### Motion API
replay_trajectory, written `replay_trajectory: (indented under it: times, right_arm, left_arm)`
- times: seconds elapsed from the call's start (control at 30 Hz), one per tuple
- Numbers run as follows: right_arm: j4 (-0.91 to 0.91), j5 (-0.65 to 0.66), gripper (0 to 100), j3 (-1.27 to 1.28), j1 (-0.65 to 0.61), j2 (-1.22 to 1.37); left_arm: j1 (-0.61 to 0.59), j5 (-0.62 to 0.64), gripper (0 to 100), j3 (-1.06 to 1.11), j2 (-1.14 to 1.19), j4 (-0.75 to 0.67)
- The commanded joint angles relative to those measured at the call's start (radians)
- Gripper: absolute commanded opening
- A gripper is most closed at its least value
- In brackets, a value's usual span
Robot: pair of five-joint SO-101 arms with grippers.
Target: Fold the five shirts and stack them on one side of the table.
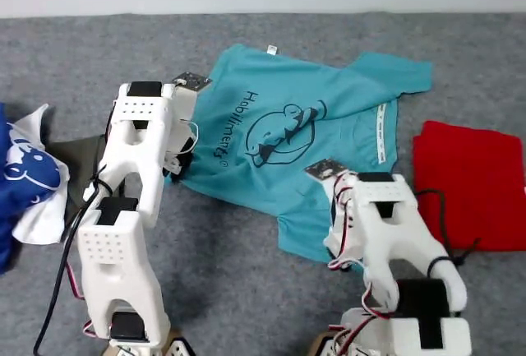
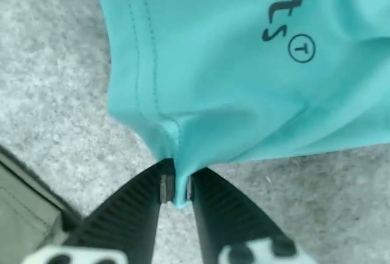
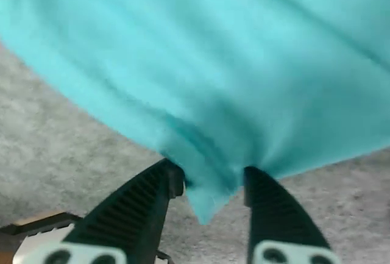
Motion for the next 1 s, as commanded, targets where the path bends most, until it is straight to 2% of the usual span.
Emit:
replay_trajectory:
  times: [0.0,0.07,0.23,0.43,0.67,0.8,0.97]
  right_arm:
    - [-0.03,-0.002,4.6,-0.044,0.005,0.088]
    - [-0.013,-0.002,1.0,-0.071,0.005,0.102]
    - [0.074,0.009,1.0,-0.163,0.012,0.068]
    - [0.283,0.089,1.0,-0.411,0.012,-0.193]
    - [0.335,0.16,1.0,-0.755,0.016,-0.43]
    - [0.335,0.161,1.0,-0.974,0.099,-0.426]
    - [0.251,0.163,1.0,-1.267,0.236,-0.395]
  left_arm:
    - [-0.003,0.011,0,-0.013,-0.077,-0.006]
    - [-0.002,0.011,0,-0.013,-0.077,-0.006]
    - [0.0,0.014,0,-0.061,-0.092,0.054]
    - [-0.002,0.015,0,-0.255,-0.239,0.149]
    - [0.002,0.017,0,-0.417,-0.423,0.155]
    - [0.005,0.015,0,-0.49,-0.474,0.155]
    - [0.005,0.009,0,-0.598,-0.503,0.157]
